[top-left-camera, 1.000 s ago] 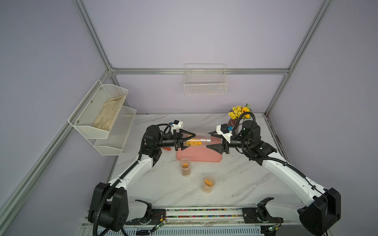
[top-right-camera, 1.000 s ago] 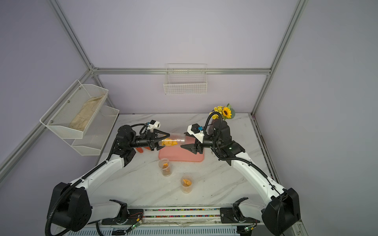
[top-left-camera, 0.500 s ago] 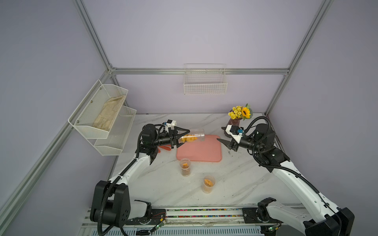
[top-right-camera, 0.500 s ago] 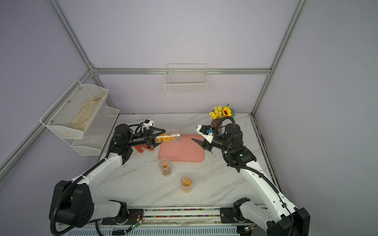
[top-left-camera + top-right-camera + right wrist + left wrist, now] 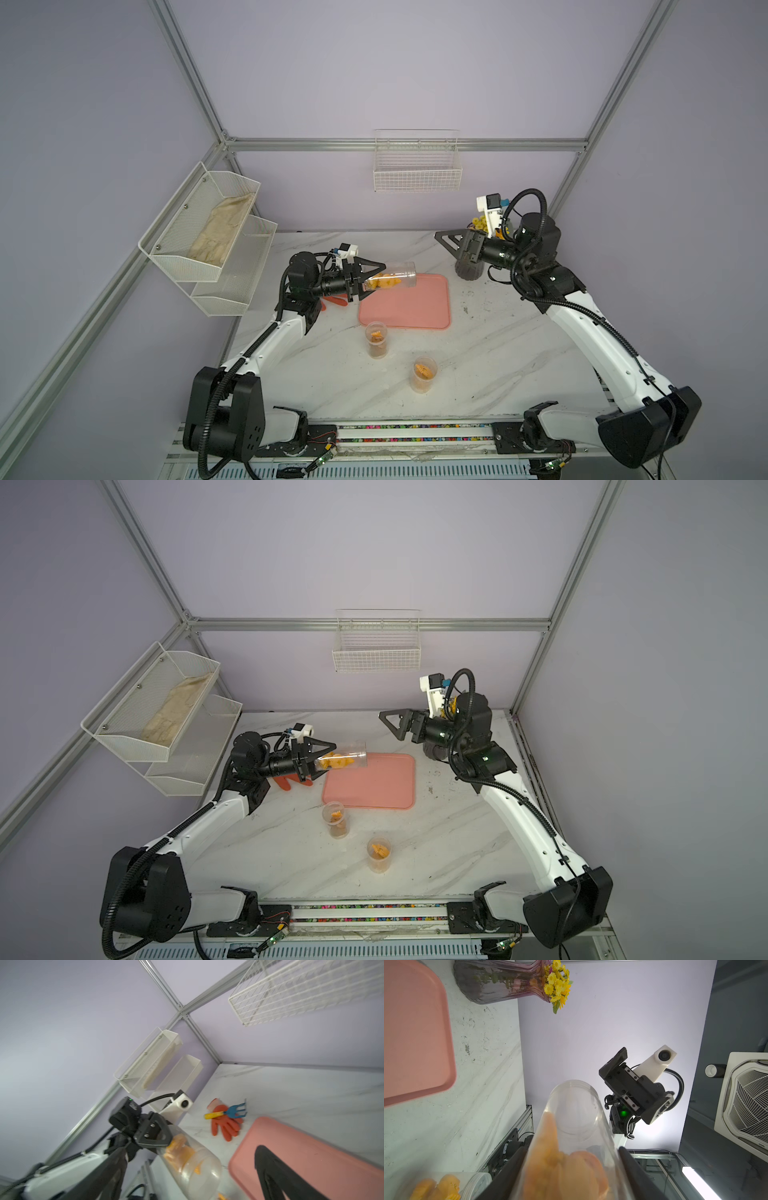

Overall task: Pour the cookies out of the jar
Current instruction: Unscrew the lid from the jar.

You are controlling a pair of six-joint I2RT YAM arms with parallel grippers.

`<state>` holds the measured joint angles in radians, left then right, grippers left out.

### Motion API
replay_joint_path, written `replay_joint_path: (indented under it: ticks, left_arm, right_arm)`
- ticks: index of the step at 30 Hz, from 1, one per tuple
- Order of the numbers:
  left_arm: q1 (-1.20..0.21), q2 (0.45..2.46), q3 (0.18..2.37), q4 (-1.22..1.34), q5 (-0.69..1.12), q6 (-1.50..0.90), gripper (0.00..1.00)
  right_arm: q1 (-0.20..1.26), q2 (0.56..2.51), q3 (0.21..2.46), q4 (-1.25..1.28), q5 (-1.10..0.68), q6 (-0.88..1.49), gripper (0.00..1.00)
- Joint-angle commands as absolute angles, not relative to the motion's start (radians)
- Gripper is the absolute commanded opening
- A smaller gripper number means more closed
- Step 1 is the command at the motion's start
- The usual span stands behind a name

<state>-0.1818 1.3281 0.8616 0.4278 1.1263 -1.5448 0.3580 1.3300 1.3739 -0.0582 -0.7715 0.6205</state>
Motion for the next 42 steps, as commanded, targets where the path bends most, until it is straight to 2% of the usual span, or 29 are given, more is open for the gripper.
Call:
replay_joint_path:
  ticks: [1, 6, 19, 24, 28, 33, 42]
  left_arm:
    - [-0.187, 1.299, 0.909, 0.470, 1.141, -1.542, 0.59]
    - [-0.197, 1.299, 0.925, 0.478, 1.148, -1.542, 0.58]
    - [-0.251, 1.331, 0.971, 0.572, 1.177, -1.585, 0.58]
    - [-0.274, 1.351, 0.988, 0.609, 1.184, -1.605, 0.58]
    - [-0.286, 1.368, 1.003, 0.637, 1.186, -1.623, 0.58]
    - [-0.296, 1.381, 1.018, 0.647, 1.184, -1.630, 0.58]
    - [-0.307, 1.383, 1.015, 0.650, 1.183, -1.633, 0.59]
  right_arm:
    - [0.335, 1.411, 1.442, -0.112, -1.001, 0.958, 0.97]
    - [0.334, 1.416, 1.443, -0.119, -1.063, 1.021, 0.97]
    - [0.334, 1.339, 1.245, -0.098, -1.136, 1.017, 0.97]
    - [0.334, 1.320, 1.189, -0.026, -1.153, 1.051, 0.97]
    - [0.334, 1.299, 1.115, 0.145, -1.189, 1.179, 0.97]
    - [0.334, 1.279, 1.103, 0.066, -1.184, 1.118, 0.97]
    - [0.333, 1.259, 1.076, 0.082, -1.186, 1.136, 0.97]
